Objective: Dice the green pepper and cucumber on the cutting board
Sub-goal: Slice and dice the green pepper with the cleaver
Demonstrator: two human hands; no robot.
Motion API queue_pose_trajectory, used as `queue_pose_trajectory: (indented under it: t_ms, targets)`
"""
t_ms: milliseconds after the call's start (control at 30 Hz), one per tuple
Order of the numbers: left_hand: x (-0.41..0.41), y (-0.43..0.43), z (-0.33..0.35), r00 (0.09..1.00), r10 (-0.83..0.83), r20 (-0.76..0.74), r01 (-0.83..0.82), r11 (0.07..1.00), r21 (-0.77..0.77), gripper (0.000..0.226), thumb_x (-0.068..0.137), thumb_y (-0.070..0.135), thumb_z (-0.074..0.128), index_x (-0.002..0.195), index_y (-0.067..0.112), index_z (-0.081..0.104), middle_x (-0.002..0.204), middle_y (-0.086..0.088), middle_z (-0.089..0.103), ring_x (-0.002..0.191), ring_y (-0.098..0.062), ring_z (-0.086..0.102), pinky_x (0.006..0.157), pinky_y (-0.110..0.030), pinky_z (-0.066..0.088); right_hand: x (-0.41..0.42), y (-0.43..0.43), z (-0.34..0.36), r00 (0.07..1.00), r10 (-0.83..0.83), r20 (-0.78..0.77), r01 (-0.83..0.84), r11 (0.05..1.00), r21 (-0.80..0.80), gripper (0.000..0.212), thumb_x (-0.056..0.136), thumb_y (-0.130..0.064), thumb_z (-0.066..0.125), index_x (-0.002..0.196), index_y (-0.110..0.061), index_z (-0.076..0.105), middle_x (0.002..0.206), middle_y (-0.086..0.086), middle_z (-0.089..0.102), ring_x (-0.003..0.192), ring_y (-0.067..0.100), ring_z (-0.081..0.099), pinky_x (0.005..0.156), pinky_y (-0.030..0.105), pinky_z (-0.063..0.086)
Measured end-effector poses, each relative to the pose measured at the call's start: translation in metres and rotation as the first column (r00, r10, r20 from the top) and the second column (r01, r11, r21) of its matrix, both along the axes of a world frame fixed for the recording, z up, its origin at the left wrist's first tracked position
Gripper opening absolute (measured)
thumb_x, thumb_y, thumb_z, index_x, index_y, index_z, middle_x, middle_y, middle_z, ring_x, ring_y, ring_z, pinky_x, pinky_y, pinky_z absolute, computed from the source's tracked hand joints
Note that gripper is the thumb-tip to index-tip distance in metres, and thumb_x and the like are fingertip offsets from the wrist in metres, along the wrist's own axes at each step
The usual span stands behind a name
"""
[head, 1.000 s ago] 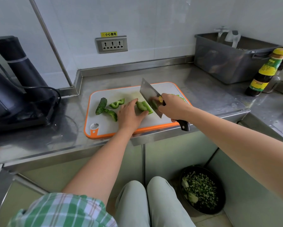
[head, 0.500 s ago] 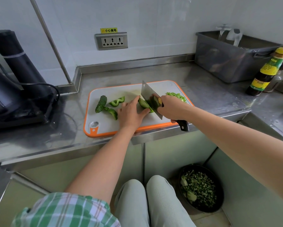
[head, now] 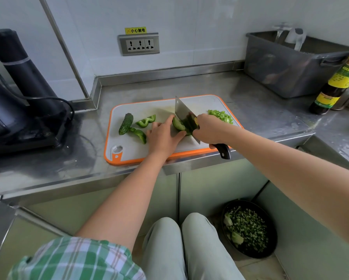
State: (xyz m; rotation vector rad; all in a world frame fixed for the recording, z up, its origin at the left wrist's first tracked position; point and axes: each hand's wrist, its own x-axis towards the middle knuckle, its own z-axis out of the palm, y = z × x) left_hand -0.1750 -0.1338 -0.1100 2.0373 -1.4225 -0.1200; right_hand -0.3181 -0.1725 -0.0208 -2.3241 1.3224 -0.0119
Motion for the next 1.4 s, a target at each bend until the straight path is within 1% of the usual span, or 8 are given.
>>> queue_pose_trajectory:
  t_ms: [200,433,533,633,867,1100,1300,1400]
  targets:
    - [0.003,0.000,-0.001,0.998,-0.012,-0.059,0.010,0.999,-0.042,0.055,0.083,0.045,0.067,0.133,0.029,0.049,0.093,0.000,0.055,0.111,-0.028,0.046,0.089,-0.037,0.034,0.003,-0.004,-0.012,0.996,-0.024,0.087,0.028,0.999,-0.038,0.004,0.092,-0.006,0.041,0.095,-0.004,0.041,0.074,0.011,0.045,0.045,0.024,0.052,0.036,0.024,0.036]
    - [0.004,-0.001,-0.006,0.991,-0.008,-0.133,-0.004,0.996,-0.090,0.058,0.079,0.048,0.070,0.132,0.030,0.051,0.112,-0.007,0.062,0.115,-0.026,0.046,0.094,-0.037,0.035,-0.003,0.002,-0.023,0.982,-0.060,0.178,0.084,0.988,-0.129,0.004,0.091,-0.009,0.043,0.091,-0.006,0.040,0.084,0.014,0.050,0.061,0.030,0.053,0.053,0.034,0.045]
    - [0.003,-0.002,-0.003,0.993,0.002,-0.115,-0.012,0.996,-0.083,0.061,0.081,0.048,0.069,0.134,0.028,0.050,0.110,-0.007,0.062,0.115,-0.026,0.046,0.096,-0.038,0.035,-0.003,0.003,-0.012,0.978,-0.080,0.194,0.098,0.991,-0.088,0.003,0.090,-0.008,0.042,0.092,-0.007,0.040,0.077,0.010,0.049,0.051,0.027,0.054,0.040,0.024,0.037]
    - [0.004,-0.003,-0.004,0.996,0.001,-0.093,-0.008,0.997,-0.073,0.061,0.081,0.048,0.068,0.135,0.028,0.049,0.112,-0.004,0.063,0.115,-0.026,0.046,0.095,-0.038,0.034,-0.003,0.002,0.002,0.985,-0.076,0.153,0.086,0.994,-0.066,0.005,0.090,-0.005,0.040,0.095,-0.005,0.042,0.072,0.008,0.048,0.042,0.022,0.052,0.030,0.017,0.031]
    - [0.004,-0.002,-0.005,0.996,-0.012,-0.091,0.005,0.997,-0.078,0.061,0.083,0.047,0.067,0.137,0.027,0.047,0.118,-0.003,0.062,0.118,-0.025,0.044,0.097,-0.039,0.032,-0.002,0.005,0.008,0.999,-0.034,0.006,0.034,0.999,-0.037,0.011,0.090,-0.004,0.040,0.098,-0.001,0.047,0.074,0.014,0.052,0.040,0.020,0.053,0.029,0.015,0.032]
    - [0.005,-0.003,-0.006,0.997,-0.005,-0.077,0.001,0.998,-0.058,0.061,0.083,0.049,0.066,0.137,0.028,0.047,0.116,-0.003,0.062,0.118,-0.026,0.044,0.093,-0.037,0.030,-0.001,0.006,0.007,0.999,-0.033,0.001,0.033,0.999,0.003,0.008,0.090,-0.003,0.038,0.096,-0.003,0.043,0.071,0.014,0.050,0.040,0.021,0.052,0.035,0.022,0.038]
    - [0.004,-0.001,-0.004,0.998,-0.009,-0.061,0.006,0.998,-0.055,0.060,0.083,0.047,0.066,0.136,0.028,0.048,0.113,-0.003,0.062,0.117,-0.026,0.045,0.094,-0.040,0.032,0.002,0.010,0.011,1.000,-0.026,-0.011,0.026,1.000,0.004,0.006,0.090,0.000,0.038,0.087,-0.003,0.041,0.066,0.013,0.048,0.038,0.022,0.049,0.031,0.019,0.036]
    - [0.003,-0.001,-0.005,0.998,-0.014,-0.060,0.011,0.998,-0.056,0.060,0.082,0.047,0.067,0.136,0.028,0.048,0.112,-0.003,0.063,0.116,-0.026,0.046,0.092,-0.038,0.032,0.006,0.012,0.010,1.000,-0.018,-0.018,0.019,1.000,0.006,0.005,0.090,-0.001,0.039,0.093,0.000,0.043,0.068,0.015,0.049,0.041,0.024,0.050,0.036,0.023,0.041]
